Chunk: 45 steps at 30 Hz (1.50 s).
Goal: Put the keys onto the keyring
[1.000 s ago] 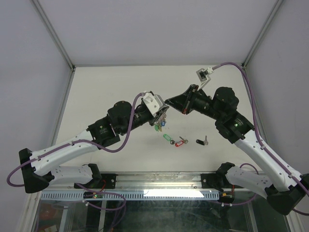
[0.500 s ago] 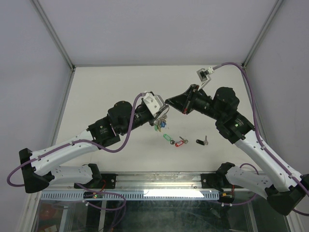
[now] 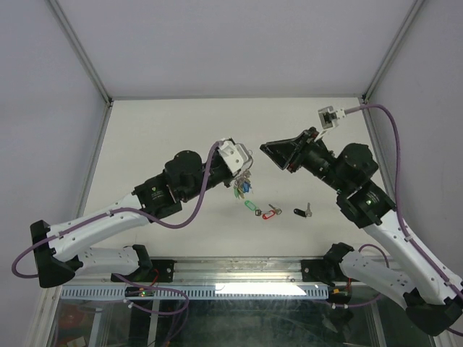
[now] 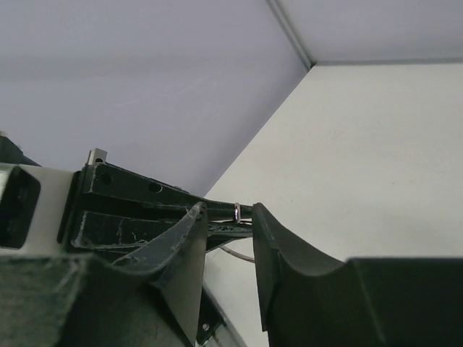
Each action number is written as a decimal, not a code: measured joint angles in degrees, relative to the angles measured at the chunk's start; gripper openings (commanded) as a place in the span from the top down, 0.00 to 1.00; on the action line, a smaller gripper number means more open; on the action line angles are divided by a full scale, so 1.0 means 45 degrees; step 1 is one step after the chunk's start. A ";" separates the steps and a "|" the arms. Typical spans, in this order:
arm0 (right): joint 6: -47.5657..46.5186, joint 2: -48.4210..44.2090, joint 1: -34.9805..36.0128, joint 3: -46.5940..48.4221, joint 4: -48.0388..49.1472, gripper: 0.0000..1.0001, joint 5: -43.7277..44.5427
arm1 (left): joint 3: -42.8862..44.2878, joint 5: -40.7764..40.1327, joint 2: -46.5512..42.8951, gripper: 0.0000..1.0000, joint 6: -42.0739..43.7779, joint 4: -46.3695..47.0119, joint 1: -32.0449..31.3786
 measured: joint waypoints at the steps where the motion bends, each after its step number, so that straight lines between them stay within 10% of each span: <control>1: -0.0151 -0.0296 0.0000 -0.0112 0.0034 0.66 0.0311 | -0.0073 0.0000 -0.0019 1.00 0.0087 0.0029 0.0000; 19: -0.2623 -0.1807 0.0000 -0.0986 0.0301 0.68 0.1841 | -0.2521 0.2288 -0.2691 1.00 0.4449 0.0889 0.0000; 45: -0.1418 0.1161 -0.0015 0.0078 -0.0029 0.66 -0.3963 | -0.2521 0.2283 -0.2259 1.00 0.4265 0.1200 0.0000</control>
